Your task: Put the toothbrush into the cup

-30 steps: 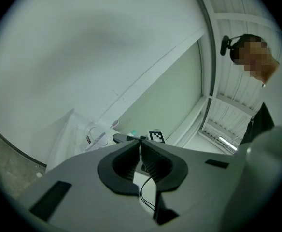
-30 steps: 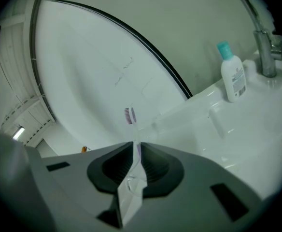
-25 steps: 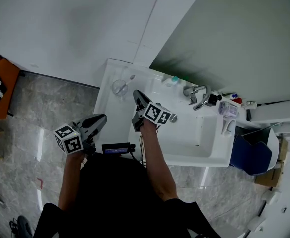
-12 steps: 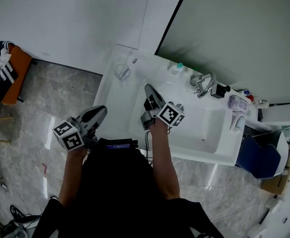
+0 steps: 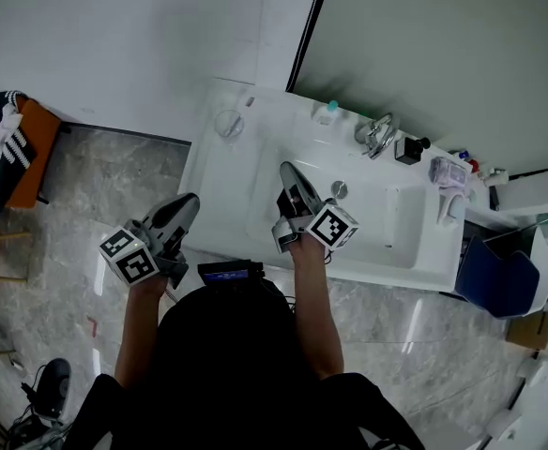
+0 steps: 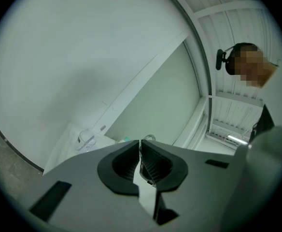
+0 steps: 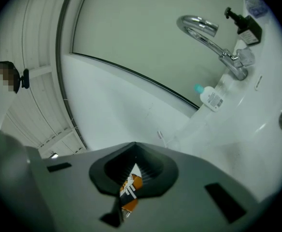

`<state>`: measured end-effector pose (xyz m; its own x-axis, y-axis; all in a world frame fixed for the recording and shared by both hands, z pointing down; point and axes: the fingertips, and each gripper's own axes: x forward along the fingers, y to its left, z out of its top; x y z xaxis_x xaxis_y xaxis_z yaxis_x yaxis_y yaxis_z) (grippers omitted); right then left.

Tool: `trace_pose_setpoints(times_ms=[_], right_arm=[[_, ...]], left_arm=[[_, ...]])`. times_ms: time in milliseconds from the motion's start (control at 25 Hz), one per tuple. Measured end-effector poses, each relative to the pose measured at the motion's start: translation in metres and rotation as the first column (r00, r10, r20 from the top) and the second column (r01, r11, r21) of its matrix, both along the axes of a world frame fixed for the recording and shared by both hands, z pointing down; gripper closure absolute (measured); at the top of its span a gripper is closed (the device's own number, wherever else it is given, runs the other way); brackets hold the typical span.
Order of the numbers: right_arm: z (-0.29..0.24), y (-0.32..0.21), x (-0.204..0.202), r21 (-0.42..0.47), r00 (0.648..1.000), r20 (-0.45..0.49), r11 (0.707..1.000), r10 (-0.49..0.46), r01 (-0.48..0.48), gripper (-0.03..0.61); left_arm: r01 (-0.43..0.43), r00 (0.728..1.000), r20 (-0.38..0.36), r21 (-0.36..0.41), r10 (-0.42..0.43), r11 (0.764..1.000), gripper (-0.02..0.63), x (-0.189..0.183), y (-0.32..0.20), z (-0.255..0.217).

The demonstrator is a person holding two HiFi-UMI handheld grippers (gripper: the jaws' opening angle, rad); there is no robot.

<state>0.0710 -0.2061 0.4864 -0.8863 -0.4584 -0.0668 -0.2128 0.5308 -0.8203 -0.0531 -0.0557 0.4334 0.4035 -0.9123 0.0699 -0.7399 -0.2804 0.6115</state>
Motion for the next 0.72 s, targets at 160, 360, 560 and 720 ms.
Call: trace_pose_setpoints(times_ms=[160,360,560,720], right_arm=[[0.001,0.034,0.016,0.006,1.000,-0.011,1.000,0.026,-0.026,0.572],[-0.008,0.093,0.028,0.026,0.998,-0.060,0.999,0.038,-0.036,0.572],[-0.011,0.154,0.056,0.053,0.994,-0.100,0.997,0.052,-0.047,0.574],[-0.015,0.184,0.073,0.076,0.990,-0.132,0.996,0.052,-0.042,0.574]], left_arm=[[-0.022,0.999,-0.023,0.018,0.023,1.000,0.594,0.006,0.028,0.002],[-0.034,0.997,-0.067,0.040,0.037,0.999,0.594,0.011,0.071,0.002],[-0.064,0.990,-0.119,0.055,0.070,0.996,0.594,0.033,0.112,0.014],[-0.090,0.983,-0.152,0.076,0.101,0.993,0.594,0.053,0.133,0.017]])
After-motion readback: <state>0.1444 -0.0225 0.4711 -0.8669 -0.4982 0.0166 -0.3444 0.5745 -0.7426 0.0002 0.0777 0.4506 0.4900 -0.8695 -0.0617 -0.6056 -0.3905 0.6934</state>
